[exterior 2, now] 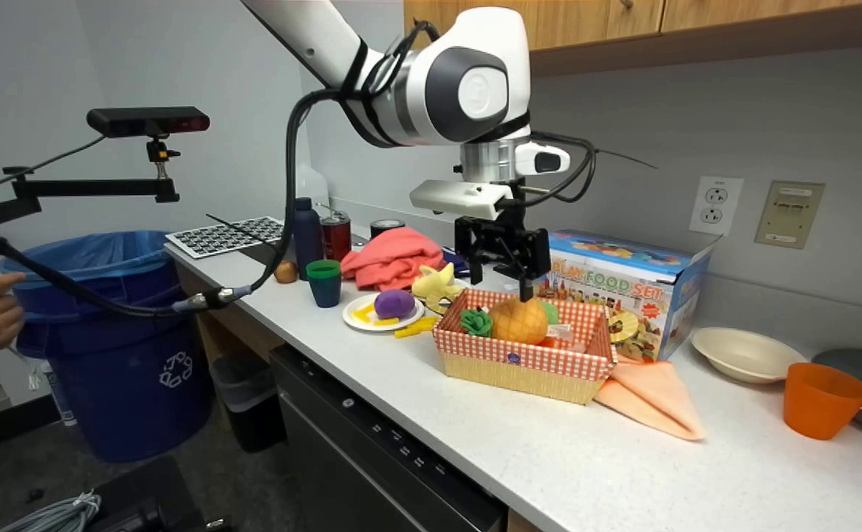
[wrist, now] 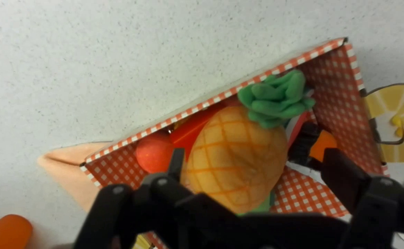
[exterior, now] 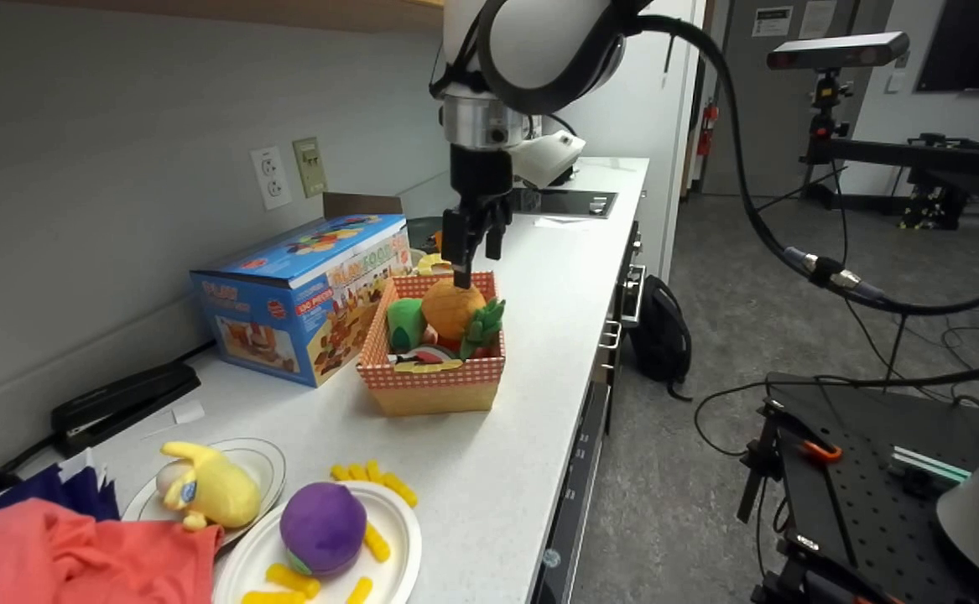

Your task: Take the pineapple plush toy out of the basket

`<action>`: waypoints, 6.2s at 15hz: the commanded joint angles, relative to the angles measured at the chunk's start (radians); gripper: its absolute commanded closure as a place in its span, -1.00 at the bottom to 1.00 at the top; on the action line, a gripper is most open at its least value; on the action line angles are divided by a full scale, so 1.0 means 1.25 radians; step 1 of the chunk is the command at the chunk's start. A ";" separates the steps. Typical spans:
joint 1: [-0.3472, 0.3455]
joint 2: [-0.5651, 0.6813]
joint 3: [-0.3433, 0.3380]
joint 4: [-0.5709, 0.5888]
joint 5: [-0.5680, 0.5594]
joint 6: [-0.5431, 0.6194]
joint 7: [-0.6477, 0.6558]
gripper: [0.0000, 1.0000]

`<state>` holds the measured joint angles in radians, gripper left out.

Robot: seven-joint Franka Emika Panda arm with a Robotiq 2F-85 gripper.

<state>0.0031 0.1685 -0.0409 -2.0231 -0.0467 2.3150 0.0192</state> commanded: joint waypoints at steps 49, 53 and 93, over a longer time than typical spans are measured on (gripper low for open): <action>0.102 0.010 0.160 -0.021 0.151 0.059 -0.058 0.91; 0.111 0.045 0.175 0.018 0.138 0.050 -0.054 0.91; 0.119 0.014 0.151 0.063 0.036 -0.026 -0.034 -1.00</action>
<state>0.1499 0.1853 0.1486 -1.9467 -0.0024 2.2850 -0.0236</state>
